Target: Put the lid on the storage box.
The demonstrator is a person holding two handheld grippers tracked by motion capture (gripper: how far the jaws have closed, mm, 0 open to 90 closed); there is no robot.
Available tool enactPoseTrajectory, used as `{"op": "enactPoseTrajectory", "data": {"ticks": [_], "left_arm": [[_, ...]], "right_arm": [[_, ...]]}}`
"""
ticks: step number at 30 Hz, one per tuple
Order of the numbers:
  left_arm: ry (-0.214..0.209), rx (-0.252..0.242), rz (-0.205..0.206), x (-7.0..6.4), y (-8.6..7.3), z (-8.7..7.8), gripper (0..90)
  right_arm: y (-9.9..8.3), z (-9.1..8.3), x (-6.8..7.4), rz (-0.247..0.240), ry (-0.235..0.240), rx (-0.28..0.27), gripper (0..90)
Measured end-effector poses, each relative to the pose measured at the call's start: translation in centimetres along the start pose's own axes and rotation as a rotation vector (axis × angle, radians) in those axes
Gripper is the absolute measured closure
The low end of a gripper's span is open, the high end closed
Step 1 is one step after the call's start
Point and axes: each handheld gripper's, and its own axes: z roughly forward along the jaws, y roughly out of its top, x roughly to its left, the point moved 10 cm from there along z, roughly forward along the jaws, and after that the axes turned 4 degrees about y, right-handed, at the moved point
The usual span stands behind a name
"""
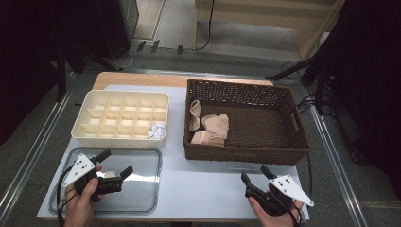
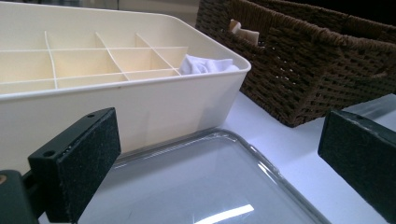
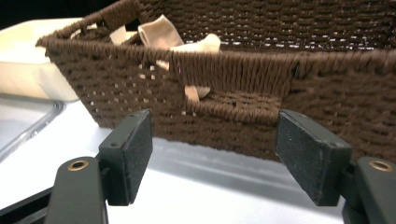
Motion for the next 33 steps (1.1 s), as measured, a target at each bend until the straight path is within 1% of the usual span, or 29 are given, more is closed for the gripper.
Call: {"op": "enactPoseTrajectory", "data": {"ticks": [1,5,7,11,15,19,20,22,24,26,29,31,33], "left_arm": [[0.004,0.002,0.003,0.2,-0.1,0.0,0.0],[0.008,0.005,-0.012,0.8,-0.5,-0.2,0.0],[0.011,-0.004,-0.021,1.1,-0.4,-0.5,0.0],[0.018,-0.020,-0.026,1.7,-0.1,-0.9,0.0],[0.031,-0.010,-0.025,2.2,-0.3,-0.9,0.0],[0.031,-0.008,-0.027,2.2,-0.5,-0.8,0.0],[0.031,-0.004,-0.022,2.2,-0.5,-0.7,0.0],[0.025,-0.002,-0.026,2.1,-0.6,-0.7,0.0],[0.023,0.000,-0.026,2.2,-0.7,-0.6,0.0],[0.019,-0.001,-0.039,2.2,-0.7,-0.6,0.0],[0.015,0.006,-0.038,2.3,-0.9,-0.4,0.0],[0.013,0.014,-0.032,2.3,-1.1,-0.4,0.0],[0.011,0.013,-0.040,2.4,-1.1,-0.4,0.0]], "right_arm": [[0.2,0.0,0.0,0.001,0.000,0.000,29.1],[1.5,0.4,0.1,-0.006,0.001,-0.003,31.3],[2.0,0.8,0.2,-0.011,0.003,-0.002,32.1],[3.5,1.6,0.7,-0.025,0.010,-0.007,34.1],[4.6,3.0,1.4,-0.039,0.021,0.000,35.5],[5.0,4.4,1.9,-0.045,0.031,0.026,35.7],[5.1,4.8,2.1,-0.047,0.034,0.032,35.7],[5.4,5.5,2.2,-0.056,0.037,0.047,35.7],[5.9,6.1,2.3,-0.063,0.037,0.058,35.7],[6.4,6.8,2.3,-0.062,0.037,0.068,35.7],[7.1,7.8,2.2,-0.069,0.036,0.079,36.0],[7.4,8.4,2.1,-0.065,0.037,0.088,36.2],[7.6,9.1,2.2,-0.064,0.040,0.101,36.6]]}}
